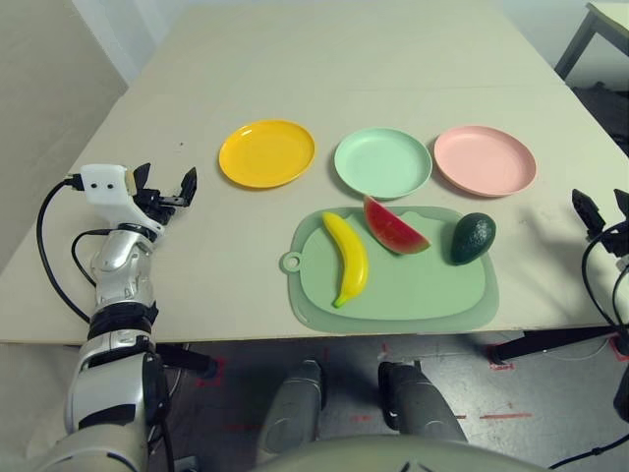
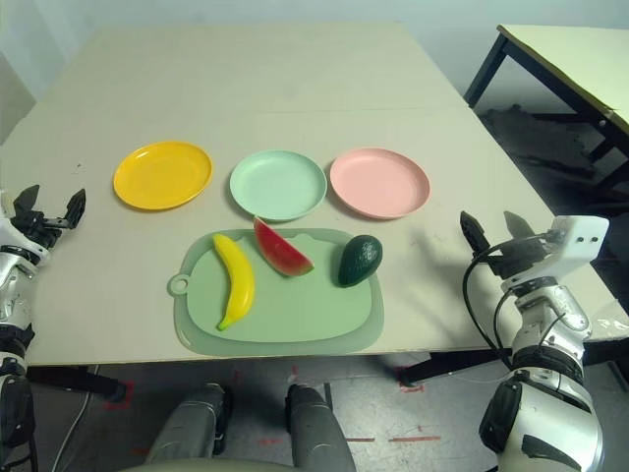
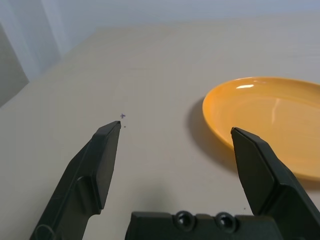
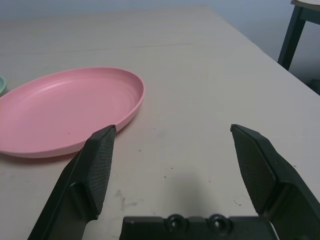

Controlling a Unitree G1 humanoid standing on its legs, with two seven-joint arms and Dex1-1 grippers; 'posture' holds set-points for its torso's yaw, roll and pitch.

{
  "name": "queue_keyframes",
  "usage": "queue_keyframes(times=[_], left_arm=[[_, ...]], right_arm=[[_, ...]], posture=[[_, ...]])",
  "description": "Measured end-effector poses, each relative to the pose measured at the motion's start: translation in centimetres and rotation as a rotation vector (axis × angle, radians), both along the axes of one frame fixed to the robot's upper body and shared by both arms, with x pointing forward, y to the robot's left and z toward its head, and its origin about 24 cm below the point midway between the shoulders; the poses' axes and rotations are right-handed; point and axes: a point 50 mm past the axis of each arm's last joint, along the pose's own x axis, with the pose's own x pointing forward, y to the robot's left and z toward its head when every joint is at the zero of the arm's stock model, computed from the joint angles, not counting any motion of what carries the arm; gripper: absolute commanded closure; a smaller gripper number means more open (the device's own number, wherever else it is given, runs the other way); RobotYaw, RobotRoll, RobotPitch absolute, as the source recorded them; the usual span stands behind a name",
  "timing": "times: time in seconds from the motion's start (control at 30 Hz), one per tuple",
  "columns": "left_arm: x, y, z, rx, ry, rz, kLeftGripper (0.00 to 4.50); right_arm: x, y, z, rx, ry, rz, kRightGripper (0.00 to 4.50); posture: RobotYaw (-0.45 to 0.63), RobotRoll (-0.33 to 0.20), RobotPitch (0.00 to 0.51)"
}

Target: Place the fruits into color-matched plates.

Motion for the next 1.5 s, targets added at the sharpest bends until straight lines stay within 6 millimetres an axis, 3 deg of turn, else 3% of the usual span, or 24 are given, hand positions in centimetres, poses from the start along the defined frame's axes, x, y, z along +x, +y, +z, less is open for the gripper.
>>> queue_keyframes(times=[0.23, 0.47, 0.63, 0.77, 0.87, 0.97, 1.1, 1.3, 1.4, 1.5], left_arm=[[0.6, -0.4, 1.0, -0.001, -0.033, -0.002, 0.00], [0.1, -0.5, 0.5, -0.042, -0.020, -0.071, 0.00], [-0.6, -2.1, 0.3, -0.017, 0.078, -0.439, 0.00], [-1.6, -3.2, 2.3, 0.073, 0.170, -0.829, 0.00], [-3.0, -4.0, 3.9, 0.173, 0.213, -1.098, 0.00], [-3.9, -5.7, 3.1, 0.279, 0.320, -1.309, 0.00], [-3.7, -8.3, 2.4, 0.282, 0.329, -1.451, 0.00], [-3.4, -10.4, 2.0, 0.272, 0.308, -1.538, 0.00], [-3.4, -10.6, 1.8, 0.260, 0.325, -1.554, 0.00], [-3.4, -10.7, 1.7, 0.245, 0.325, -1.558, 0.00]], right_arm=[[0.0, 0.0, -0.1, -0.002, -0.003, -0.005, 0.02], [-0.2, -0.2, 0.1, -0.013, 0.004, -0.002, 0.02], [-0.4, -0.9, 1.7, -0.082, 0.008, 0.025, 0.02], [0.1, -0.7, 4.9, -0.289, 0.070, 0.137, 0.02], [1.3, 0.7, 8.3, -0.537, 0.114, 0.236, 0.02], [1.8, 3.3, 11.9, -0.832, 0.123, 0.399, 0.02], [1.5, 6.5, 14.6, -1.134, 0.184, 0.624, 0.02], [1.3, 11.0, 15.1, -1.390, 0.359, 0.989, 0.02], [1.4, 13.1, 16.2, -1.483, 0.416, 1.074, 0.02], [1.2, 15.1, 15.7, -1.532, 0.466, 1.161, 0.02]], posture=[[0.09, 0.000, 0.159], [0.05, 0.000, 0.157], [0.11, 0.000, 0.161], [0.06, 0.000, 0.179], [0.02, 0.000, 0.189], [-0.01, 0.000, 0.192], [-0.04, 0.000, 0.199], [-0.06, 0.000, 0.194], [-0.06, 0.000, 0.193], [-0.05, 0.000, 0.194]])
